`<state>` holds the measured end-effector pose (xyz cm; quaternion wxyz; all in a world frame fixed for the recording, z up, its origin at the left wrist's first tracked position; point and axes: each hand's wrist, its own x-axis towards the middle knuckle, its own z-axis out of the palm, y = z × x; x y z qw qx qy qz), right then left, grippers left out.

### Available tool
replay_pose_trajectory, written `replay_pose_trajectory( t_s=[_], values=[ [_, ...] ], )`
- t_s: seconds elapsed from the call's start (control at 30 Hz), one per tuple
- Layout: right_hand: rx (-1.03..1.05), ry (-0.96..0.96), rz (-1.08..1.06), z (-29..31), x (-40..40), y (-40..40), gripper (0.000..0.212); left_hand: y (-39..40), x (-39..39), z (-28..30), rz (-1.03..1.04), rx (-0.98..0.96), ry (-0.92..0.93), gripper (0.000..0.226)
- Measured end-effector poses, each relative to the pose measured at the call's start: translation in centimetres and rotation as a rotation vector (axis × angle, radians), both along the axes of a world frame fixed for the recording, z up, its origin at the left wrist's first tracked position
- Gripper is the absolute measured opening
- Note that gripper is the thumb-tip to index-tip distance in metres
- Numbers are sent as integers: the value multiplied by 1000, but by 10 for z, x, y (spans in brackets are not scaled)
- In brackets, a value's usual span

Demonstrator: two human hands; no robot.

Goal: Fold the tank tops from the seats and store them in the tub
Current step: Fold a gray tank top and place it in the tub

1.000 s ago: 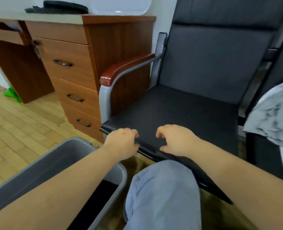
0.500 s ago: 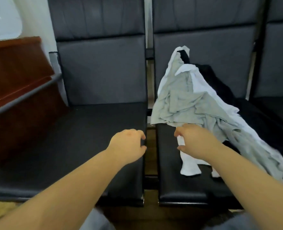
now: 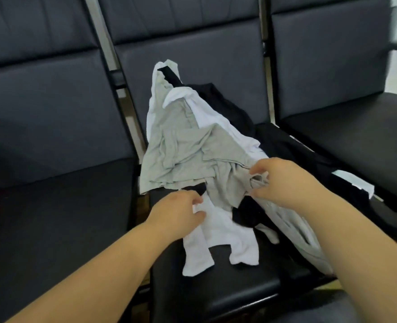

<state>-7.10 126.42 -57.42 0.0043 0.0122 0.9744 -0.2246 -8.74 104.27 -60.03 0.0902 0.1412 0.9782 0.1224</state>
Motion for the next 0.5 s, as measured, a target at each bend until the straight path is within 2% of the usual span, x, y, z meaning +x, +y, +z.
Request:
replay_pose_trajectory(
  t_s=[0.13, 0.3, 0.4, 0.5],
  values=[
    [-42, -17, -61, -10, -6, 15, 47, 36, -20, -4, -19, 64, 12, 42],
    [-65, -48, -69, -26, -19, 16, 46, 73, -39, -26, 96, 229, -84, 49],
    [-82, -57, -88, -32, -25, 14, 48, 79, -44, -41, 140, 307, -104, 42],
    [-82, -53, -111, -38, -30, 9, 43, 74, -47, -45, 183, 450, -102, 23]
  ],
)
